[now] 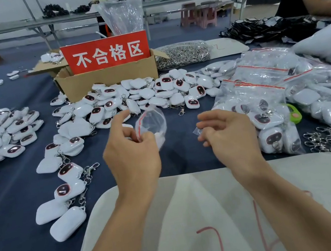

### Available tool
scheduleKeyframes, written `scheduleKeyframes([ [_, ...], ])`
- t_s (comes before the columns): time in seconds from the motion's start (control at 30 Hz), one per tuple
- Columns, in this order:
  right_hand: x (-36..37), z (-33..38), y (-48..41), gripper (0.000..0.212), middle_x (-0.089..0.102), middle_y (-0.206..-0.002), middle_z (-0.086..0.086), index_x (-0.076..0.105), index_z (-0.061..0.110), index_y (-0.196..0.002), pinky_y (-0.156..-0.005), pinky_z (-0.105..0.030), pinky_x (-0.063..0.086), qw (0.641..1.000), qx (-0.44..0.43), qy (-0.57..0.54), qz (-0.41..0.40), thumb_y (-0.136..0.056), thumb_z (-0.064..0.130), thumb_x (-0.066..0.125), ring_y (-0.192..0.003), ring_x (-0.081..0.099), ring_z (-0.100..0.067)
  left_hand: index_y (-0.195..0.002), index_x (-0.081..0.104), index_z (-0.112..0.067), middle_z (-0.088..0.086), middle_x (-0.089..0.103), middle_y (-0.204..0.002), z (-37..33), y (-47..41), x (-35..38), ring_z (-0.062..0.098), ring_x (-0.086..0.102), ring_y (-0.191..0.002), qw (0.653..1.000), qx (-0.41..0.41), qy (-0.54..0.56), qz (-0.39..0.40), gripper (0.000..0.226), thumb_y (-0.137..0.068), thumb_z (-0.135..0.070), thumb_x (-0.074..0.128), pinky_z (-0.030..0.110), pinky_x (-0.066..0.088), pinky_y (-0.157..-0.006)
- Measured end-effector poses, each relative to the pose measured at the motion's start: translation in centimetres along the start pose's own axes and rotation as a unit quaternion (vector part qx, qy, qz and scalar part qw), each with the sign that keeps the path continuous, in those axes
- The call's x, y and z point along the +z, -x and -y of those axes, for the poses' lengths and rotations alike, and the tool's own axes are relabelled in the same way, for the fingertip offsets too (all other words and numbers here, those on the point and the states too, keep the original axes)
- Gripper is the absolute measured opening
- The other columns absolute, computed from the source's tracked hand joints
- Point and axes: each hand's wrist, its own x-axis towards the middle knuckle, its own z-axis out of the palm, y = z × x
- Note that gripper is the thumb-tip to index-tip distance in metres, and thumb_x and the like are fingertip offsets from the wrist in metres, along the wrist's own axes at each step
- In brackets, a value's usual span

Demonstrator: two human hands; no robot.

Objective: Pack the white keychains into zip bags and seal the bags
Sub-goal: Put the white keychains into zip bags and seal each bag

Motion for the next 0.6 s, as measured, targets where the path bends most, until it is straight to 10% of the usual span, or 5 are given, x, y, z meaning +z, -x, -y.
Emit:
scheduleKeyframes([
  [0.27,2.3,-1.6,0.2,0.063,0.064,-0.119,0.003,0.050,0.034,-0.149,-0.071,0.000,0.041,0.974,-0.044,0.211,0.072,-0.094,0.005,0.051,-0.094,0.061,0.005,-0.134,0.055,-0.020,-0.009,0.049,-0.078,-0.7,-1.7,-2.1,0.012,0.053,-0.069,0.971,0.163,0.065,-0.159,0.057,-0.082,0.002,0.055,0.012,0.041,-0.070],
  [0.4,4.1,-1.0,-1.3,0.074,0.040,-0.161,-0.006,0.037,0.017,-0.158,-0.121,-0.030,0.026,0.944,-0.132,0.287,0.096,-0.089,-0.004,0.050,-0.149,0.034,-0.022,-0.142,0.052,-0.025,-0.006,0.056,-0.102,0.1,0.5,0.0,0.010,0.053,-0.087,0.978,0.172,-0.074,0.096,0.064,-0.086,0.006,0.059,0.026,0.048,-0.084],
  [0.6,6.6,-0.9,-5.1,0.084,0.000,-0.174,-0.007,0.019,0.012,-0.162,-0.125,-0.043,0.014,0.922,-0.130,0.356,0.076,-0.085,-0.008,0.046,-0.160,-0.005,-0.025,-0.121,0.059,-0.025,-0.004,0.058,-0.114,1.6,1.0,1.6,0.022,0.056,-0.106,0.930,0.112,-0.195,0.289,0.038,-0.085,-0.014,0.059,0.034,0.042,-0.082],
])
